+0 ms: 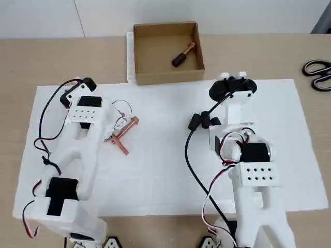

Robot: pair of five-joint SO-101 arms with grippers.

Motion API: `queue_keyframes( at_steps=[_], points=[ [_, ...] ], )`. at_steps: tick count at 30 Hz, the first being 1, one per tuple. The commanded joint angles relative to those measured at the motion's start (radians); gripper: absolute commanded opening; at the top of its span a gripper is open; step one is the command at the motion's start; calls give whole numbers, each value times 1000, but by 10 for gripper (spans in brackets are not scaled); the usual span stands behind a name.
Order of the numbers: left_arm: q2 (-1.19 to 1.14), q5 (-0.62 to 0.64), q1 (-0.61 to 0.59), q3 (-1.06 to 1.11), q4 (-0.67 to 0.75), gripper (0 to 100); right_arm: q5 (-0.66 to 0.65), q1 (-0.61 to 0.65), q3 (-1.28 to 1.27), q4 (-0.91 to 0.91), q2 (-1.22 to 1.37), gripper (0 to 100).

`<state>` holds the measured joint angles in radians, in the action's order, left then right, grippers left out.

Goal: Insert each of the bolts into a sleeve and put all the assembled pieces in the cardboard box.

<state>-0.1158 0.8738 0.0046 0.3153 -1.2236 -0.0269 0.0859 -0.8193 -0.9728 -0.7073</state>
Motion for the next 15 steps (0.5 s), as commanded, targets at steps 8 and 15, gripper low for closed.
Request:
queue_keyframes(
  at_steps=[8,15],
  points=[
    [8,6,-6,45,60,94,-12,-1,38,-1,-36,3],
    [8,6,-5,45,58,6,-12,-1,38,-1,-36,3]
  ],
)
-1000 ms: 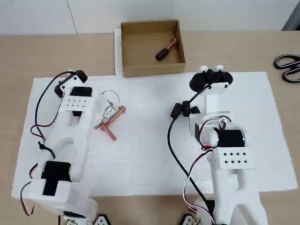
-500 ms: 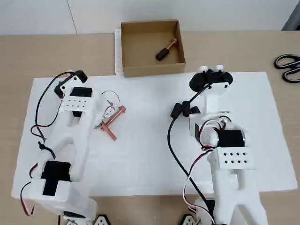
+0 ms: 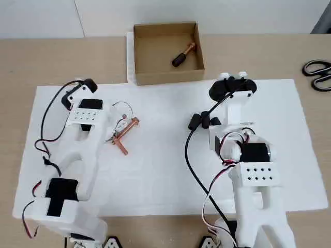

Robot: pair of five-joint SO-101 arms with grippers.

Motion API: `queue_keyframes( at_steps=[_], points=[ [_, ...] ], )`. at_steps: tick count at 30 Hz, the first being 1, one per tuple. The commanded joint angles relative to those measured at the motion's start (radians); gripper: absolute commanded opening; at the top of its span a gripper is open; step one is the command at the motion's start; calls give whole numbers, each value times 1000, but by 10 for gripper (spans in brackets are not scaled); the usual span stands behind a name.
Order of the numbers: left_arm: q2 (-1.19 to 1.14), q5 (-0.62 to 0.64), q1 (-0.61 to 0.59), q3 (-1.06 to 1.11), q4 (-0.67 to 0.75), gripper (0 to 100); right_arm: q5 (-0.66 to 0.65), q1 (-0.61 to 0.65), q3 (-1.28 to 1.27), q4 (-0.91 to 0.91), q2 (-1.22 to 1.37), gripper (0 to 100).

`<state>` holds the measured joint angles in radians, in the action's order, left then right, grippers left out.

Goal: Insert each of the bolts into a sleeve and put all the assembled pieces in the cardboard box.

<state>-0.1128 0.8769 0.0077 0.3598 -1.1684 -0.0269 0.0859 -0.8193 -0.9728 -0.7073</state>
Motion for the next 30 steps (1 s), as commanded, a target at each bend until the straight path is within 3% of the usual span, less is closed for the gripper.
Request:
queue_keyframes(
  at_steps=[1,8,16,20,24,30],
  points=[
    [6,3,-8,1,2,6,-12,-1,38,-1,-36,3],
    [17,-6,0,-73,-52,6,-12,1,38,2,-36,3],
    [17,-209,2,-364,-307,6,-14,4,38,5,-38,3],
    [17,-250,3,-530,-443,6,-14,4,38,-1,-56,3],
    [17,-252,54,-682,-568,7,-15,5,38,-2,-199,3],
    [75,-253,175,-808,-585,6,-34,5,32,-94,-570,3]
  ],
)
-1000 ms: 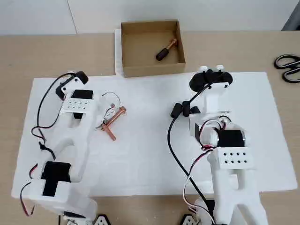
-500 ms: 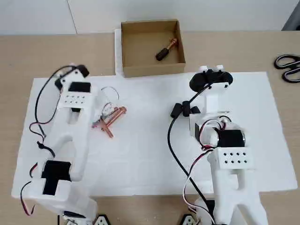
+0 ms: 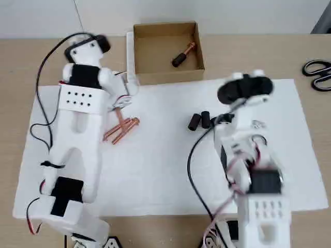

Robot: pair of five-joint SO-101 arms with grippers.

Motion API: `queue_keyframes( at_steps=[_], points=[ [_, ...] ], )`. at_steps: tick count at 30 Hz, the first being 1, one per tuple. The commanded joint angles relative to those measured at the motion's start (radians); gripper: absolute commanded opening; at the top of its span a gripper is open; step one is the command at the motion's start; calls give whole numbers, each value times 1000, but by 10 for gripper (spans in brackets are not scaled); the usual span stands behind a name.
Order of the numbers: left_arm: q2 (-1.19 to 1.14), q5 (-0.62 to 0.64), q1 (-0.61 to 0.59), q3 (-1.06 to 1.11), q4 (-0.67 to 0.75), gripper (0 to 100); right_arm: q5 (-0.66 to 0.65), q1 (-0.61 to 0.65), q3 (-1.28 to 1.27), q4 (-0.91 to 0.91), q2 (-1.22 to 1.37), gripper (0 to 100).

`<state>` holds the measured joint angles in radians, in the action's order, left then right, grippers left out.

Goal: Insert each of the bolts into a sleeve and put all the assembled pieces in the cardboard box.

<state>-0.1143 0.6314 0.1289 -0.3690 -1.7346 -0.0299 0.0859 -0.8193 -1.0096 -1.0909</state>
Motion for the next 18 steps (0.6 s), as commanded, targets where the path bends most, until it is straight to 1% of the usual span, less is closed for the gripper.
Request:
queue_keyframes(
  at_steps=[1,4,6,8,11,14,16,18],
  points=[
    [109,-8,77,-88,-17,6,-51,5,32,-97,-245,3],
    [209,-17,147,-94,2,6,-81,5,11,-205,-380,3],
    [276,-46,184,-90,29,6,-83,5,-37,-234,-441,3],
    [330,-48,213,-90,66,6,-80,5,-100,-229,-478,3],
    [387,-48,238,-88,118,6,-77,5,-190,-153,-490,3],
    [407,-48,269,-88,130,6,-77,16,-278,-35,-487,3],
    [410,-48,293,-88,130,6,-75,68,-333,24,-495,4],
    [414,-48,313,-90,132,6,-75,139,-368,41,-496,4]
  ],
)
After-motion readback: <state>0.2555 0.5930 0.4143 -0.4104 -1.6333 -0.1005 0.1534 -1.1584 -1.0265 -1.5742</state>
